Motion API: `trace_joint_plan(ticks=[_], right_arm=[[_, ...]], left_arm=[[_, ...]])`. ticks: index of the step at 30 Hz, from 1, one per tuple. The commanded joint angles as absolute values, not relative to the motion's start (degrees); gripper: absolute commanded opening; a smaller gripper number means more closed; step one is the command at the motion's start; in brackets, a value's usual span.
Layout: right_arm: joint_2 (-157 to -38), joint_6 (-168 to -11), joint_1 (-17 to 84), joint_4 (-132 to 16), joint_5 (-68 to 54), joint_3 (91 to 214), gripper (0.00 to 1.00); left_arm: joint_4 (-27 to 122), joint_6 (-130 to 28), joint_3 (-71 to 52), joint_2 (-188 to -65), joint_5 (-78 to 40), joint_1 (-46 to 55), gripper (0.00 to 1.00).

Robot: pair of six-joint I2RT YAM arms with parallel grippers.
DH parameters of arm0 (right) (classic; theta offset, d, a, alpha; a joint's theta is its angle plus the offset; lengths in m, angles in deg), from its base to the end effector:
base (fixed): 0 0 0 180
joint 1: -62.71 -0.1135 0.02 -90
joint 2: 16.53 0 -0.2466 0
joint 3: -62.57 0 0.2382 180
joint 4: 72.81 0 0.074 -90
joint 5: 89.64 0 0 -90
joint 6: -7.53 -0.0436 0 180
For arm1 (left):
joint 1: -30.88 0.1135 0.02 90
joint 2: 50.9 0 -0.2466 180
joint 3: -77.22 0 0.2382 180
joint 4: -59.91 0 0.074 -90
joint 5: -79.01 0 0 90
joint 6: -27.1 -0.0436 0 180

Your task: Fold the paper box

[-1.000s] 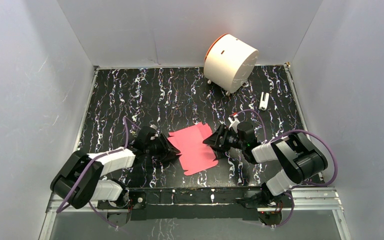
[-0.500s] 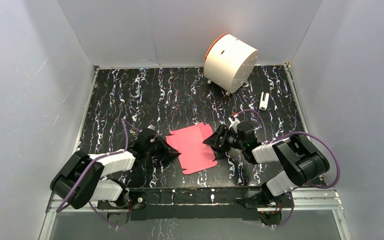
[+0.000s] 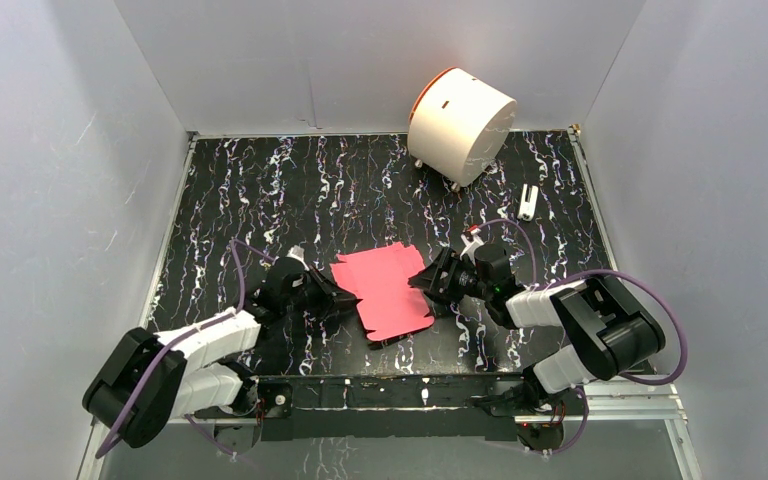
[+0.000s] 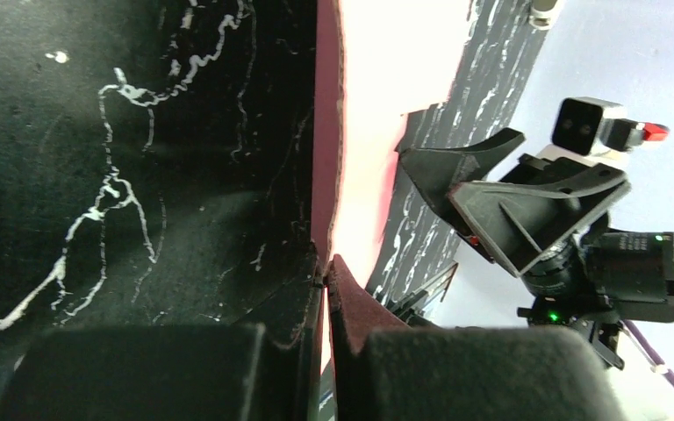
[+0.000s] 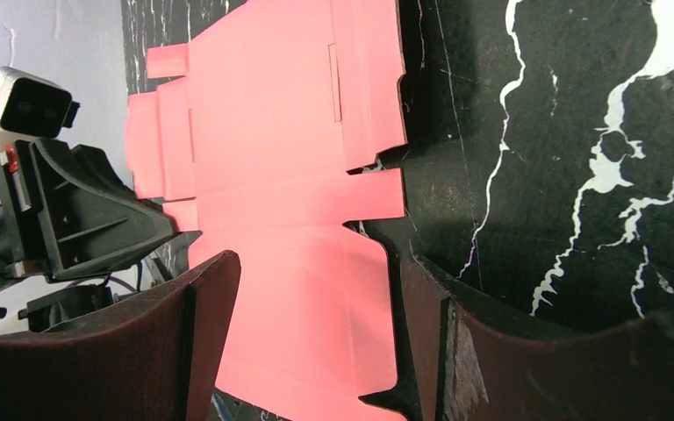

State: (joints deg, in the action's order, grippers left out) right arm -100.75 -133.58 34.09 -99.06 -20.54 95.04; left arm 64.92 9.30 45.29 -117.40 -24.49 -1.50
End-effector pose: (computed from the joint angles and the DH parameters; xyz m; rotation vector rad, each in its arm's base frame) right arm 0.2087 0.1316 0.1224 0.1781 2.2105 1.2027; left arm 0.1795 -0.1259 0.1471 -0.6525 2.2807 -1.2619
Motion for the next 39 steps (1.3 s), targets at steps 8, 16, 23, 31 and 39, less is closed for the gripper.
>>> trace_joint_plan(ticks=[8, 16, 23, 31, 39], right_arm=[[-105.6, -139.4, 33.9, -102.1, -20.5, 96.9, 0.77], [-110.3, -143.8, 33.9, -103.7, -21.5, 98.1, 0.77], [-112.6, -145.8, 33.9, -109.3, -22.4, 97.6, 0.76], [-112.4, -145.5, 33.6, -109.5, -23.1, 98.1, 0.75], [-112.5, -145.9, 32.9, -109.7, -23.0, 98.0, 0.74]], left_arm=[[67.0, 14.0, 46.5, -109.7, -25.0, -1.5, 0.0], [72.1, 17.1, 48.4, -108.6, -26.1, -1.4, 0.0], [72.0, 18.2, 49.4, -106.8, -25.8, -1.4, 0.0], [66.8, 15.4, 48.6, -109.6, -25.0, -1.4, 0.21], [71.3, 14.0, 47.5, -117.6, -28.8, -1.4, 0.36]])
